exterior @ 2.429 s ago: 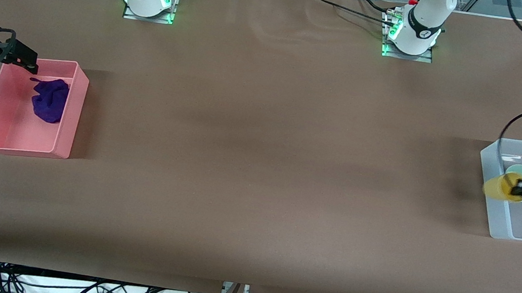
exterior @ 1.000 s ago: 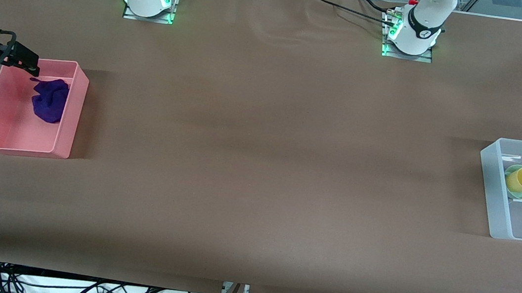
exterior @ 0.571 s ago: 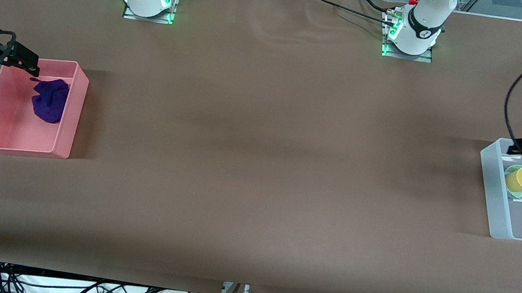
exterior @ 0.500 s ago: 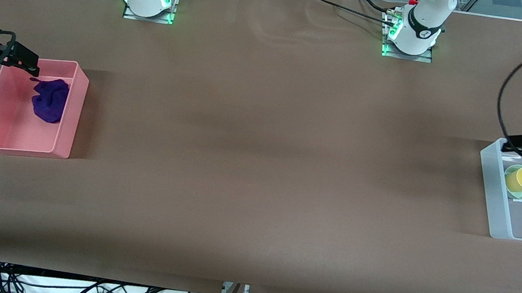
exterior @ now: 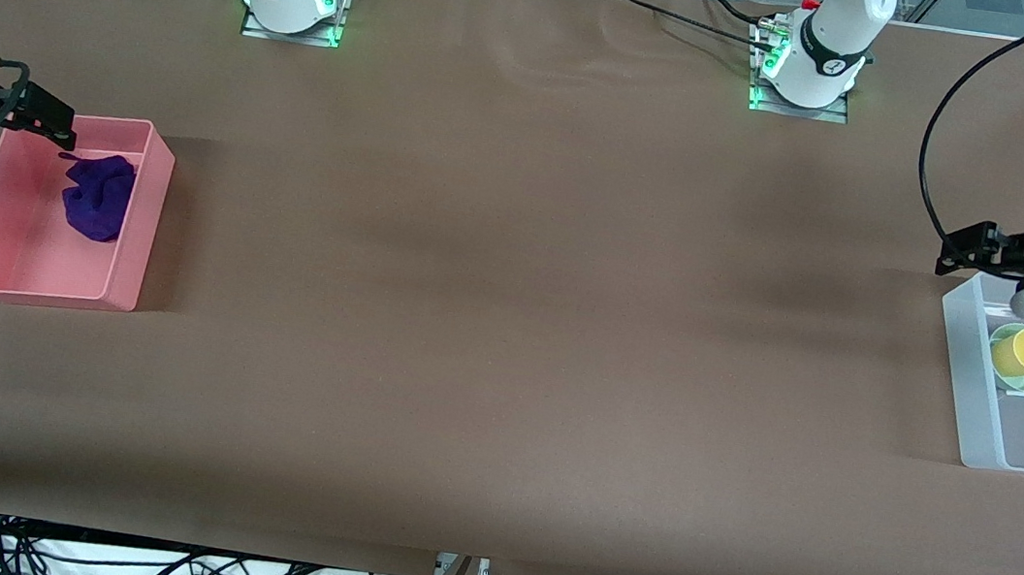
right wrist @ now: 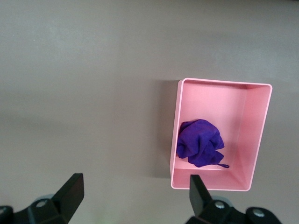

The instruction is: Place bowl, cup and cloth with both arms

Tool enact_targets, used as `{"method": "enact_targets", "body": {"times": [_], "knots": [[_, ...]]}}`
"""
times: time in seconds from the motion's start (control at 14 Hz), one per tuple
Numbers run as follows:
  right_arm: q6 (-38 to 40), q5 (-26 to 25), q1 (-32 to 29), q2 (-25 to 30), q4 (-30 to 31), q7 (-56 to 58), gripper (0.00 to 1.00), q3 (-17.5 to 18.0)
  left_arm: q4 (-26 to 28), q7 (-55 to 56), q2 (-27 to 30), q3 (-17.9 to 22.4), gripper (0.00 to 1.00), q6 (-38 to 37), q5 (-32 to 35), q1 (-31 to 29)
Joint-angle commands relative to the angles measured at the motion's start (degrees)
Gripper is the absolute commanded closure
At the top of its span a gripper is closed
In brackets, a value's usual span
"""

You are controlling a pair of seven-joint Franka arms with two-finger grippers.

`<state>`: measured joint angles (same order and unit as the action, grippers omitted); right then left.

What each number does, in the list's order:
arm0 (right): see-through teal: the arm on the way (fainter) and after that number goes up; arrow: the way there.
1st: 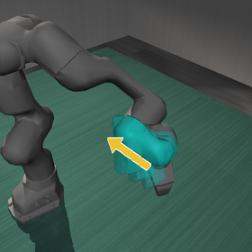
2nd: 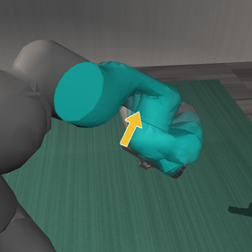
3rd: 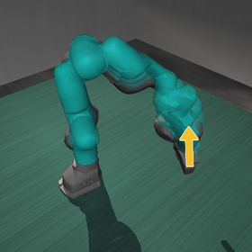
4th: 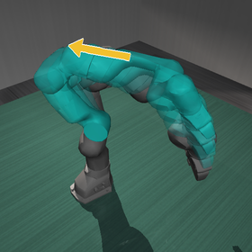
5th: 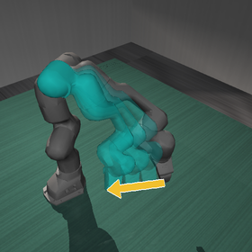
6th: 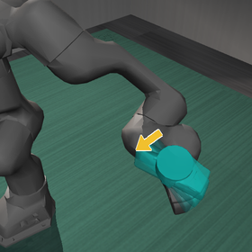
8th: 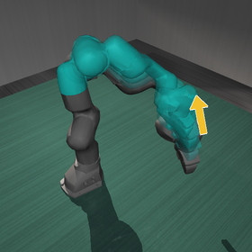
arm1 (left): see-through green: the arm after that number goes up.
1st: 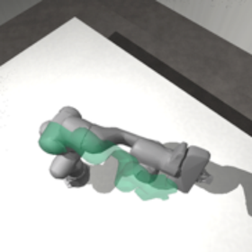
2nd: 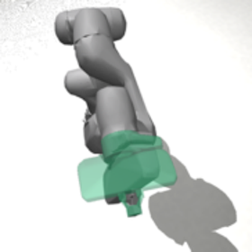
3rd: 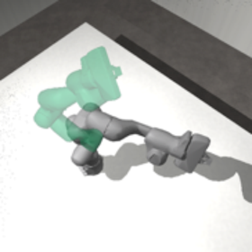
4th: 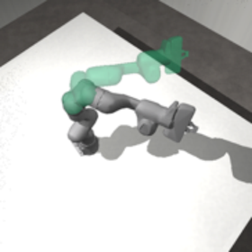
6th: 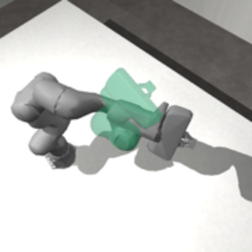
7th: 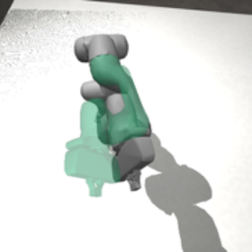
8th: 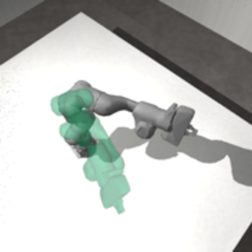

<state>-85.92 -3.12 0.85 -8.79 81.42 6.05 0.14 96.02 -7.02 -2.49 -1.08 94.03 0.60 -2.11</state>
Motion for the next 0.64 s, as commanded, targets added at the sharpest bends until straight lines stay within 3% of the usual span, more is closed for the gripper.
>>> {"method": "enact_targets", "body": {"times": [0.0, 0.57], "knots": [[0.1, 0.8, -0.6, -0.2, -0.6, -0.4, 0.0, 0.3, 5.8, 9.1, 5.4, 0.5, 0.0, 1.0, -0.9, 2.4], [0.1, 0.8, -0.6, -0.2, -0.6, -0.4, 0.0, 0.2, 5.3, 9.0, 5.3, -0.9, 0.0, 0.1, -0.6, 1.8]]}}
